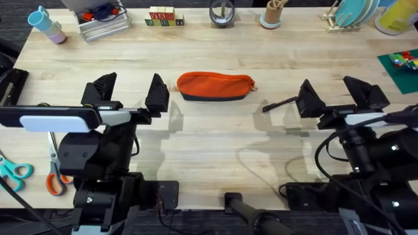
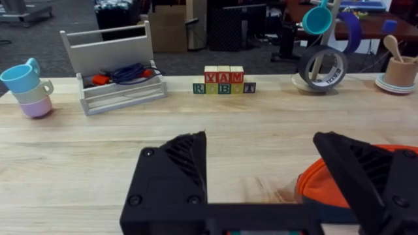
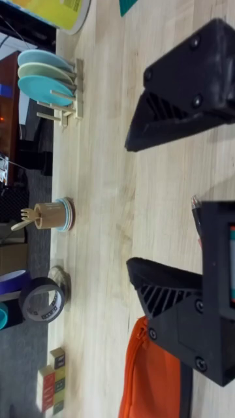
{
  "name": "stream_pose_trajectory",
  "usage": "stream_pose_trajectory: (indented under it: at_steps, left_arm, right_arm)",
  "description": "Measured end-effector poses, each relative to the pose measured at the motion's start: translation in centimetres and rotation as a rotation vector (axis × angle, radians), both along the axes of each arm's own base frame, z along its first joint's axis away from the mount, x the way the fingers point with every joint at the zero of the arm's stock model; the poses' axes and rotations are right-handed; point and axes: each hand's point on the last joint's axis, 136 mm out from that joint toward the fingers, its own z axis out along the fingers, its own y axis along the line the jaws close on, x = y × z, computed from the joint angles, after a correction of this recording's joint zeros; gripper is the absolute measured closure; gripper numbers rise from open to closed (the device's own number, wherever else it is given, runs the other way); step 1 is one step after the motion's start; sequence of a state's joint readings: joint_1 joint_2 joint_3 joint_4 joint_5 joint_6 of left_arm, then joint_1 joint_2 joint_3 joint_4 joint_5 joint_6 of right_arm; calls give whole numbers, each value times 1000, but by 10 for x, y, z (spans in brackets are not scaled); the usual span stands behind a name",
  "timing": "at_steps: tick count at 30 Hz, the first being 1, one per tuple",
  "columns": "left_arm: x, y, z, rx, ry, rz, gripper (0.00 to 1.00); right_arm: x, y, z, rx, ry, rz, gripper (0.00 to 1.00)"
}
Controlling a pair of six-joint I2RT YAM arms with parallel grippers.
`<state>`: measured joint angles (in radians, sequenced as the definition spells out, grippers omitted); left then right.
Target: Unzip the bag, pick up the pens from the table one at a time and place them inside, then zip the bag closed.
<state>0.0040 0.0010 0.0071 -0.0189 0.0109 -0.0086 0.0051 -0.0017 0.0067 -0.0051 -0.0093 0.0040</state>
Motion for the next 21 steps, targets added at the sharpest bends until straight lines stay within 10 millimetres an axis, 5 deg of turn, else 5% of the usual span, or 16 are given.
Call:
stream_pose_trajectory:
  at_steps: [10, 21]
  left_arm:
    - [-1, 0, -15, 0, 60, -1, 6]
    - [0, 0, 11, -3, -40, 0, 7]
  right_arm:
    - [0, 1, 0, 3, -1, 4, 4]
    - [-3, 1, 2, 3, 25, 6, 4]
